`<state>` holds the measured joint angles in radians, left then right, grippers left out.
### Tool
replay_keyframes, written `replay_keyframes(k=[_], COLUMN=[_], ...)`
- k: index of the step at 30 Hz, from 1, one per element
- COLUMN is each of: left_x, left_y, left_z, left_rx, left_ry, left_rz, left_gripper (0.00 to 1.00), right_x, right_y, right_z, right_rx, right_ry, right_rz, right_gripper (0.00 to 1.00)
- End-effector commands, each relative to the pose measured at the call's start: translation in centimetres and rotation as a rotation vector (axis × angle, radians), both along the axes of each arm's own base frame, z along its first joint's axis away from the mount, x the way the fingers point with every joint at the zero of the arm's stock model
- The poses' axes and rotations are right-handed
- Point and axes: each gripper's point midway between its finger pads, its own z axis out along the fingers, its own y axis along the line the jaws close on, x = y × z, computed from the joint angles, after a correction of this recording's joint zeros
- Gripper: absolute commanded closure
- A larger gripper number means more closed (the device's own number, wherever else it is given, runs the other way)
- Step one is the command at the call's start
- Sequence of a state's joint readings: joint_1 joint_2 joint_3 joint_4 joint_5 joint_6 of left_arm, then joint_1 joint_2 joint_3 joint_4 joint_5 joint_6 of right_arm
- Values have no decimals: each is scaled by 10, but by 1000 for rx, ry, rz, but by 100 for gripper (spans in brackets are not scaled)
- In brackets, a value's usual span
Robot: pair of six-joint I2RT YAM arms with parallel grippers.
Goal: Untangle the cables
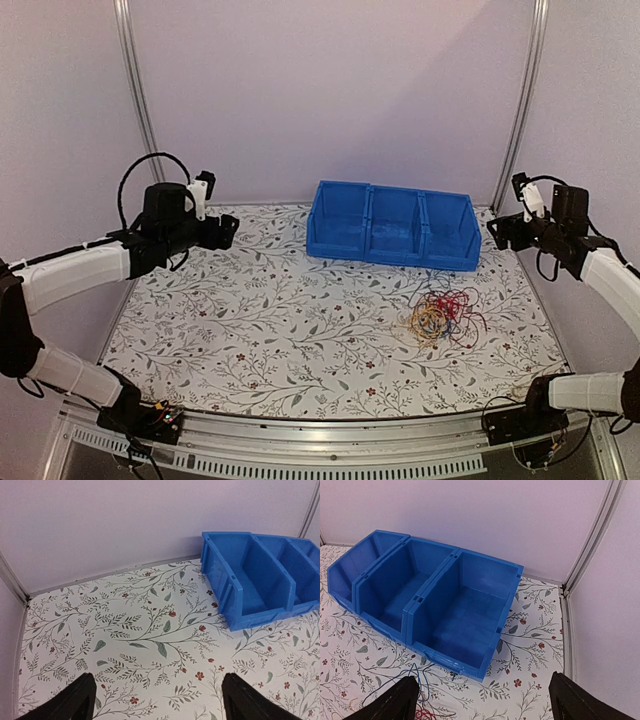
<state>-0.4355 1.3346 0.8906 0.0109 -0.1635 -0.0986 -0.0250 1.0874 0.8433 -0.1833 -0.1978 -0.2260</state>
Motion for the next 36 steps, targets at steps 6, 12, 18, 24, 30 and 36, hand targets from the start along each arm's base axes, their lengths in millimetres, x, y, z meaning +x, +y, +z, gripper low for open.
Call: replay_keyframes(k=[6,12,18,24,30,36], left_x=[-16,-28,-19,4,0,-2], left_y=[-17,-6,16,27,-17,-33], left_z=[26,50,60,6,-18,-11], left_rx=[-168,-182,-194,-128,-162,-154], left_ry=[-43,-163,-210,-72,20,-4], left_rz=[-123,-82,67,158,-56,-158], left_gripper=[2,1,0,15,40,43], right_x=[-9,-12,-7,12,28,22], right_y=[0,15,30,54,73,89], right_z=[-21,-35,-53,-86,-127,-155], right_rx=[-49,-76,-54,-26,1,13], right_ry=[52,149,238,375,527,621], right_rz=[89,240,364,467,506,535], right_gripper=[2,1,2,24,45,46])
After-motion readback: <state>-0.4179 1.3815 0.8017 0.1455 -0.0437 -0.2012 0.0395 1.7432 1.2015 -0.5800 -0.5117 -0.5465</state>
